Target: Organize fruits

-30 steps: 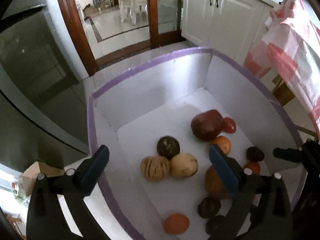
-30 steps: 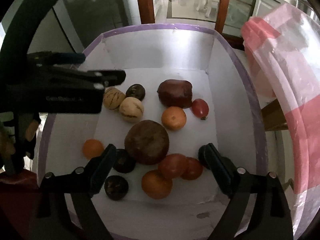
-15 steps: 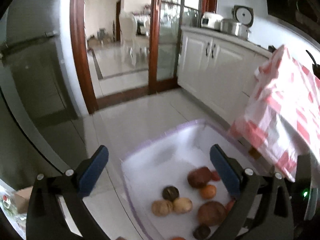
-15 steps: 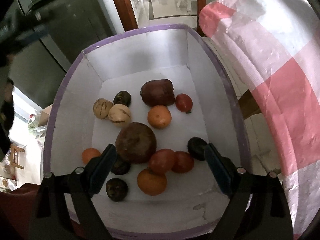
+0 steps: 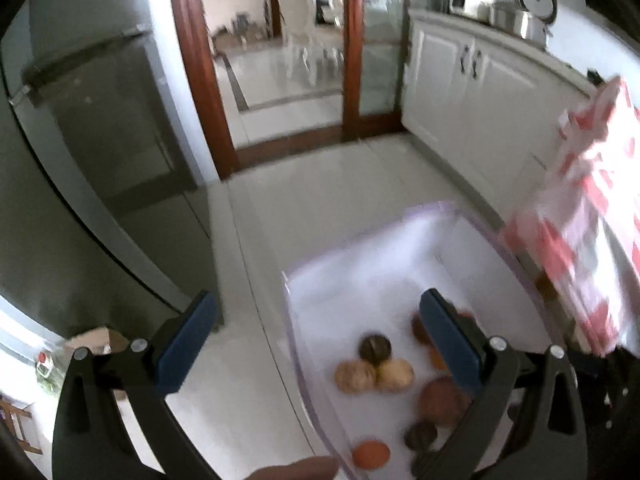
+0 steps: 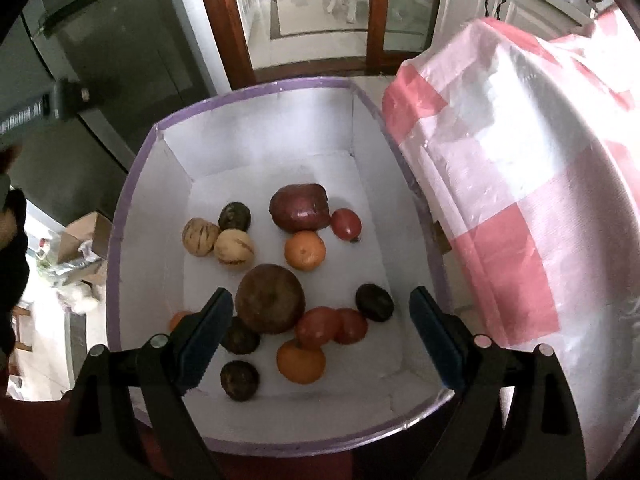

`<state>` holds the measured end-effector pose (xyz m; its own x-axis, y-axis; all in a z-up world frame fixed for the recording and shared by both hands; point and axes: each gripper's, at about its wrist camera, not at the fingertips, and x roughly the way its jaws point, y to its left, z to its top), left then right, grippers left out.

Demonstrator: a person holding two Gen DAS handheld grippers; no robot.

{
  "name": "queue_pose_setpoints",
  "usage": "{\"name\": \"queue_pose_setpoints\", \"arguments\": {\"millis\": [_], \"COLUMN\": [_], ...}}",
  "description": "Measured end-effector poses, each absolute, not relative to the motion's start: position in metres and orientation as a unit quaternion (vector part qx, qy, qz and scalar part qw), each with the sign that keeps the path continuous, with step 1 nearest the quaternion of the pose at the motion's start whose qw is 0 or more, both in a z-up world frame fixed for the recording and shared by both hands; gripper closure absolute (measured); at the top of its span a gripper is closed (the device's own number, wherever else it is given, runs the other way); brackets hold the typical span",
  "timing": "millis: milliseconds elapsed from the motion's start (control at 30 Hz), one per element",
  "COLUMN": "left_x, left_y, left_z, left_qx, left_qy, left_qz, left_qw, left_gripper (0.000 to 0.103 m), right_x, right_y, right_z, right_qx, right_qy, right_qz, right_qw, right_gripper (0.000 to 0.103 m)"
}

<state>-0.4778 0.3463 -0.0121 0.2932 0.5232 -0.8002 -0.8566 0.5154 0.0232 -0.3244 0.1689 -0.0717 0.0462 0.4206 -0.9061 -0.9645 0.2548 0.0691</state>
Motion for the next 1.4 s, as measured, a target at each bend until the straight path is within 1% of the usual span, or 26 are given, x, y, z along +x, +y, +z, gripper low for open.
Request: {"name": "queue_pose_setpoints", "arguments": {"millis": [167, 400, 700, 1400], "left_x": [-0.469, -0.458, -0.451, -0.449], "left_y": [0.321, 0.305, 0.306, 0.304], "left_z": [-0.049, -0.074, -0.084, -0.088], "left_qx": [-0.202, -0.194, -0.200, -0.202], "left_qy": [0.455, 0.499, 0.514, 0.520], "left_qz": [0.414, 0.391, 0.385, 0.378], "left_qw": [0.762, 0.749, 0.740, 0.738], "left_gripper": [0.001, 0.001, 0.001, 0.001], "right_x": [-0.332, -0.335, -0.333, -0.333], "right_y": [0.169, 0.168, 0.169, 0.169], "right_z": [-0.078, -0.084, -0.090, -0.091], "right_qx": [-0.335, -0.347, -0.351, -0.351], "right_qy": [0.455, 0.462, 0.470, 0.471], "right_qz": [0.505, 0.491, 0.491, 0.490], "right_qw": [0.653, 0.651, 0.644, 0.644], "right_gripper": [0.016, 0.016, 0.016, 0.016]}}
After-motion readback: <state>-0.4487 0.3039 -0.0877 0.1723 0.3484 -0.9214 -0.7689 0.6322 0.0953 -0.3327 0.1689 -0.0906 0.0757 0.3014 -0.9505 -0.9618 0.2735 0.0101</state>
